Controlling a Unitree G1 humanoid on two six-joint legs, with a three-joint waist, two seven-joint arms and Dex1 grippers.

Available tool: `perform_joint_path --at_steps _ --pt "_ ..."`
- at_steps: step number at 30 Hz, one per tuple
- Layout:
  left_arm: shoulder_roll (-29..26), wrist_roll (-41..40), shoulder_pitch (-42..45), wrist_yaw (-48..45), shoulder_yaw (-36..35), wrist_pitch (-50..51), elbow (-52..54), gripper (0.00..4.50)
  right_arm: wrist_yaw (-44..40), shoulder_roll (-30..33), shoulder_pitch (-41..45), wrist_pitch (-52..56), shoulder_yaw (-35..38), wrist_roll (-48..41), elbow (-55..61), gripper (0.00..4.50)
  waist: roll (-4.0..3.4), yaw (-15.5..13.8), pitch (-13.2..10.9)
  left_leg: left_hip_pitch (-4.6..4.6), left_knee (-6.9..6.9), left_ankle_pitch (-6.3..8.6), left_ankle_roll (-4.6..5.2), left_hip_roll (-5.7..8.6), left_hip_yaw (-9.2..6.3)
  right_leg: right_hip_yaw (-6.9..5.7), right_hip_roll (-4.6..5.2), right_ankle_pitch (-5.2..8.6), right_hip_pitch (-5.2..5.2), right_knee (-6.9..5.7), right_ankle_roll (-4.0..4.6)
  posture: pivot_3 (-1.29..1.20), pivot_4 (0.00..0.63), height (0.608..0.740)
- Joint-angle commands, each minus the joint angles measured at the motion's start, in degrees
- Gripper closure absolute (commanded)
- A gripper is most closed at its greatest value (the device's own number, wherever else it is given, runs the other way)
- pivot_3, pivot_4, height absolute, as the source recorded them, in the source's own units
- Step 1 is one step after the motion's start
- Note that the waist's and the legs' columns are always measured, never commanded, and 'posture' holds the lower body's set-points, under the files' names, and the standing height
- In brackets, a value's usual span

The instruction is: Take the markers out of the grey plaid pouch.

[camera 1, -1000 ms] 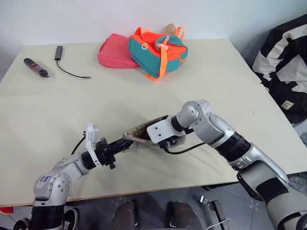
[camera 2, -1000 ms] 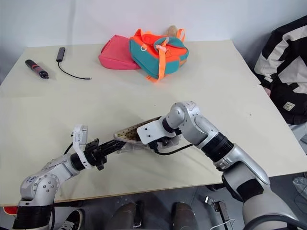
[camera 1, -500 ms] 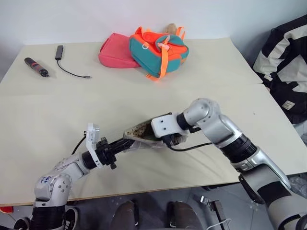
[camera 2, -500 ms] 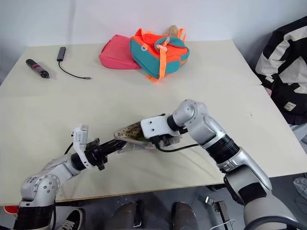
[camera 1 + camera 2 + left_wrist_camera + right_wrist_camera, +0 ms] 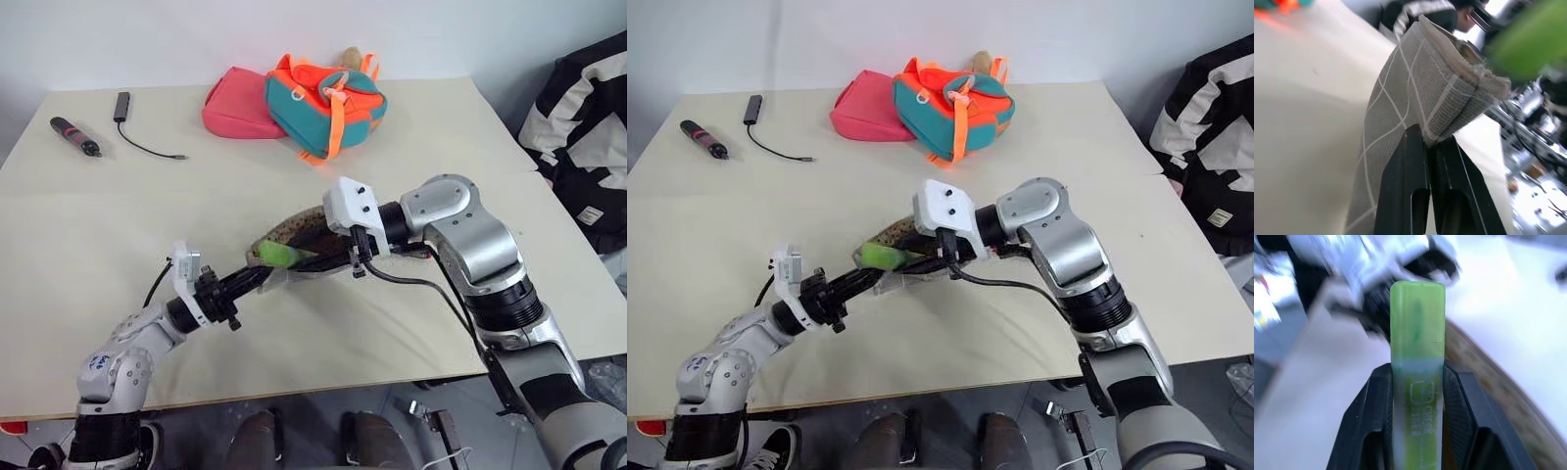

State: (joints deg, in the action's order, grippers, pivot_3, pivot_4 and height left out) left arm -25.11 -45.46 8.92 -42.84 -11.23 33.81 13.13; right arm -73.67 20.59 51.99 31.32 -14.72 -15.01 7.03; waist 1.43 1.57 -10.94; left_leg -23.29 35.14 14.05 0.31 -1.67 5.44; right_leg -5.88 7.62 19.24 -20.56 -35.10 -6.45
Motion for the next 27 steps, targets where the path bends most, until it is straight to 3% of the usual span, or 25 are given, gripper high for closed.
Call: perform_joint_path --at_steps 1,4,9,12,14,16,18,22,24,27 --pt "-0.9 0.7 1.1 0.4 -1.0 -1.6 2.0 4.5 6.3 -3.8 3.1 0.2 5.0 -4.4 1.5 3.44 0.0 0.1 0.0 0.0 0.0 0.0 0.0 0.0 0.01 0.0 0.0 0.0 -0.01 -0.01 0.0 0.0 0.15 0.74" --pt "-4.5 3.6 0.8 -0.3 -3.9 -4.5 1.2 4.5 8.0 -2.4 4.8 1.2 7.9 -6.4 0.6 3.44 0.0 0.1 0.0 0.0 0.0 0.0 -0.01 0.0 0.02 0.01 -0.02 0.0 -0.05 -0.08 0.0 0.0 0.15 0.74" --pt "-11.9 13.6 2.6 0.2 -10.6 -18.1 -4.4 4.5 5.3 7.6 0.6 3.1 8.0 -6.8 1.8 3.44 0.04 -0.3 0.0 -0.02 -0.02 0.07 0.01 0.02 0.0 -0.07 0.04 0.0 -0.04 0.12 0.01 0.0 0.15 0.74" --pt "-15.6 27.9 2.0 3.2 -7.9 -32.1 -6.7 4.5 3.7 16.5 -5.3 -3.7 0.8 2.5 1.4 3.44 0.03 -0.4 0.0 -0.04 -0.05 0.21 0.1 0.09 0.08 -0.06 0.14 -0.01 -0.03 0.23 0.0 0.0 0.15 0.74" --pt "-16.5 35.0 1.8 6.1 -6.1 -37.7 -8.2 4.5 4.6 17.6 -7.1 -3.9 0.1 3.4 0.6 3.44 0.03 -0.4 0.0 -0.04 -0.09 0.3 0.14 0.09 0.28 -0.05 0.19 -0.02 -0.08 0.3 -0.04 0.0 0.15 0.74" --pt "-18.6 47.0 0.8 10.6 -1.8 -43.6 -9.6 4.5 7.8 21.0 -8.6 -11.4 -4.0 12.9 -4.8 3.44 0.02 0.0 0.0 -0.05 -0.12 0.31 0.15 0.06 0.4 -0.04 0.19 -0.05 -0.12 0.32 -0.09 0.0 0.15 0.74" --pt "-16.6 51.0 0.3 15.0 -0.1 -43.9 -9.9 4.5 10.0 22.6 -10.0 -16.9 -6.9 18.7 -8.8 3.44 0.02 0.0 0.0 -0.03 -0.13 0.31 0.14 0.01 0.61 -0.07 0.19 -0.07 -0.21 0.31 -0.13 0.0 0.15 0.74" --pt "-13.8 55.3 -1.8 18.6 3.2 -45.8 -10.8 4.5 12.1 19.3 -13.3 -18.3 -7.6 19.5 -9.8 3.44 0.03 0.2 0.0 0.02 -0.13 0.29 0.14 -0.13 0.78 -0.07 0.16 -0.08 -0.3 0.17 -0.14 0.0 0.15 0.74" --pt "-12.3 53.1 -2.3 17.8 3.4 -45.0 -10.7 3.96 10.4 18.8 -14.3 -15.6 -7.3 18.1 -8.5 3.44 0.04 0.2 0.0 0.02 -0.12 0.21 0.21 -0.23 0.87 -0.12 0.14 -0.1 -0.41 0.07 -0.09 0.0 0.15 0.74" --pt "-11.7 50.7 -3.2 15.8 3.2 -44.6 -10.1 3.13 10.7 16.2 -14.6 -10.8 -4.2 13.8 -5.4 2.44 0.08 0.1 0.0 0.05 -0.08 0.16 0.29 -0.33 0.89 -0.14 0.12 -0.13 -0.43 0.03 -0.03 0.0 0.15 0.74"
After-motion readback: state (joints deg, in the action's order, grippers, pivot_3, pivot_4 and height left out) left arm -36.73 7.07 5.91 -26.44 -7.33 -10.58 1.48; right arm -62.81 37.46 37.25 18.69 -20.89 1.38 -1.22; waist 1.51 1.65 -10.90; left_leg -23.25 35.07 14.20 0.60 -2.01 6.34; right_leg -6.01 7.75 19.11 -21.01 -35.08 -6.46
